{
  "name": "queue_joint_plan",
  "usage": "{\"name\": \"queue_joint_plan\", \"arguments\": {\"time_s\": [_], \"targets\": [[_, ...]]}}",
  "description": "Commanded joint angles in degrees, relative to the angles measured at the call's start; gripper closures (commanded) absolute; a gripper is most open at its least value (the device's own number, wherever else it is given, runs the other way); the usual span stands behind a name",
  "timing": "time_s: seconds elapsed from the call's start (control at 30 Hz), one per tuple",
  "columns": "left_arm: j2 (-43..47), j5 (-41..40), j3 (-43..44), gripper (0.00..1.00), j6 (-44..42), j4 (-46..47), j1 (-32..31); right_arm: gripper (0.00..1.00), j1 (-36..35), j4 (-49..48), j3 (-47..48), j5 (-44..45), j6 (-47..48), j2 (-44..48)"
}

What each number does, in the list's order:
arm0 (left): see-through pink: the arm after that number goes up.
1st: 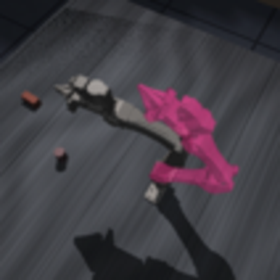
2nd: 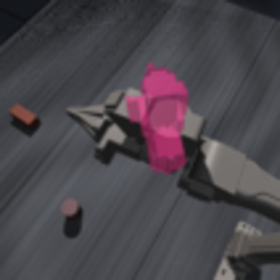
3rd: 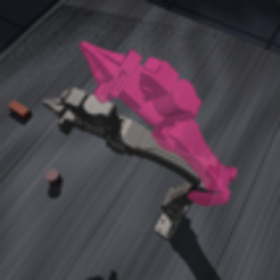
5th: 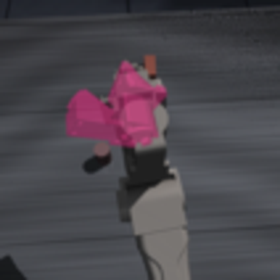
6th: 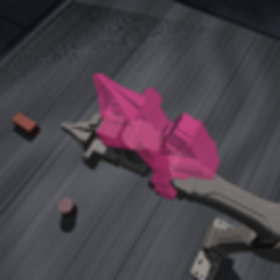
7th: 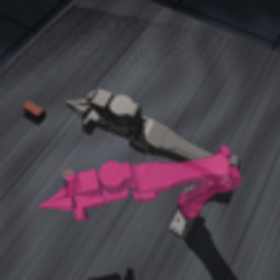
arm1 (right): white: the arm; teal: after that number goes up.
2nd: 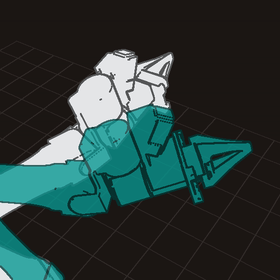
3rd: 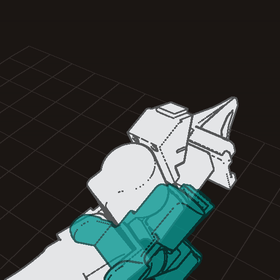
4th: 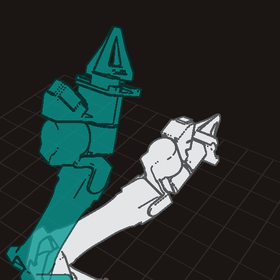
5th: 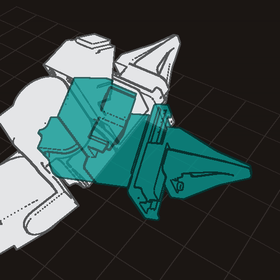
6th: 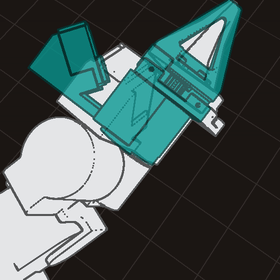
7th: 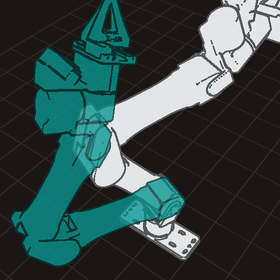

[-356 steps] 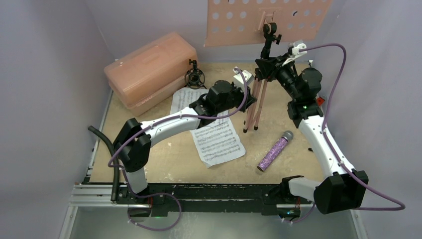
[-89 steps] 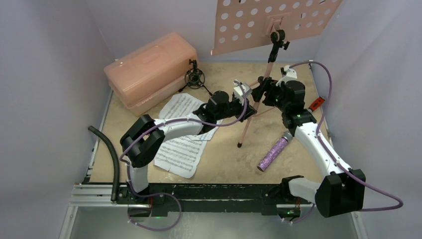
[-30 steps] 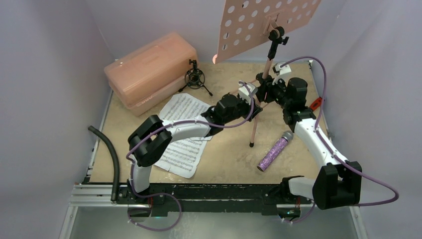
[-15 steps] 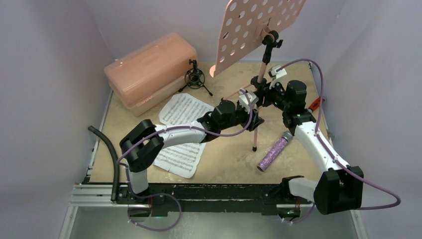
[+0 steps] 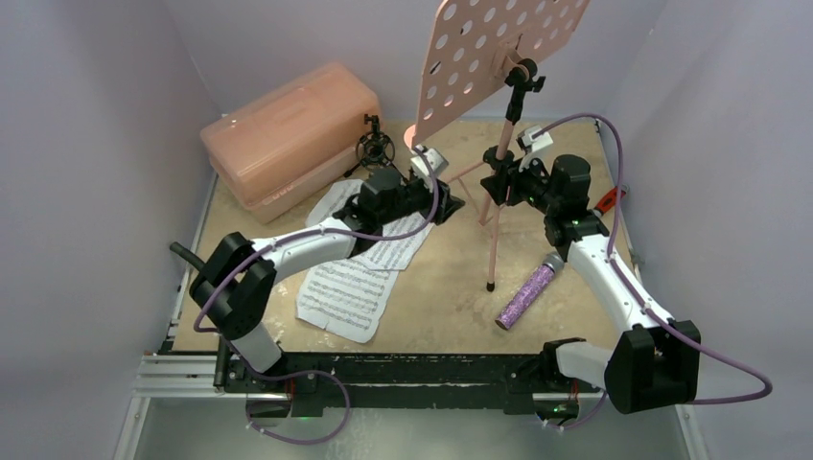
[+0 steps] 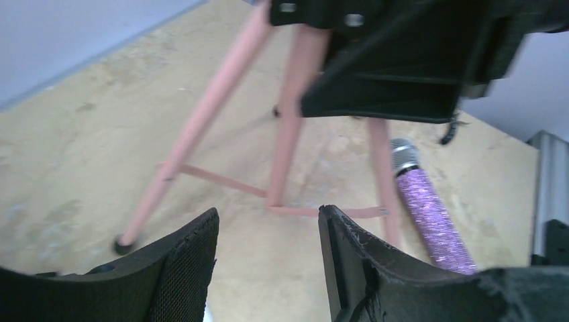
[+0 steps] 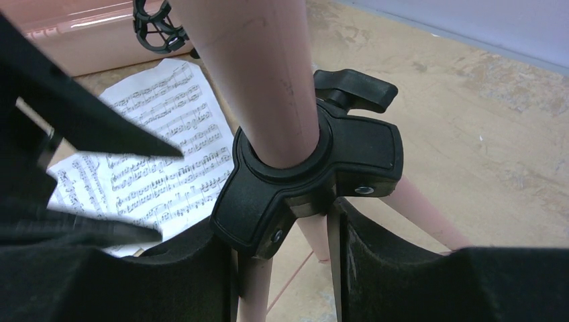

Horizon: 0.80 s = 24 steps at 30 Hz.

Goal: Set up the instrument practice props

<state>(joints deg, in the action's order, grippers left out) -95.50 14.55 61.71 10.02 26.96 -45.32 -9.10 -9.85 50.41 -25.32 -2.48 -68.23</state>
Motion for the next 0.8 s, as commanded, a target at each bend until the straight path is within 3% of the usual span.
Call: {"name": "queue_joint_plan", "arguments": {"time_s": [0.0,0.17,0.43,0.77], "targets": [[0.3,6.9,1.0,0.45,-7.6,2.8,3.9,1.00,-0.9,-0.7,-0.8,-4.6,1.0,2.8],[-8.2,11.5,8.1,0.45,-9.8,2.8,7.5,1.00,-0.8,0.0,-1.4,-4.5,1.3,3.6],[-18.0,17.1,13.7,0.46,-12.5,15.1,8.9,1.00,-0.8,-0.2,-1.3,-4.9,0.9,3.5],[-22.8,20.6,19.0,0.59,-13.0,18.6,8.7,1.00,-0.8,-0.8,-0.3,-5.1,0.6,2.0]]}}
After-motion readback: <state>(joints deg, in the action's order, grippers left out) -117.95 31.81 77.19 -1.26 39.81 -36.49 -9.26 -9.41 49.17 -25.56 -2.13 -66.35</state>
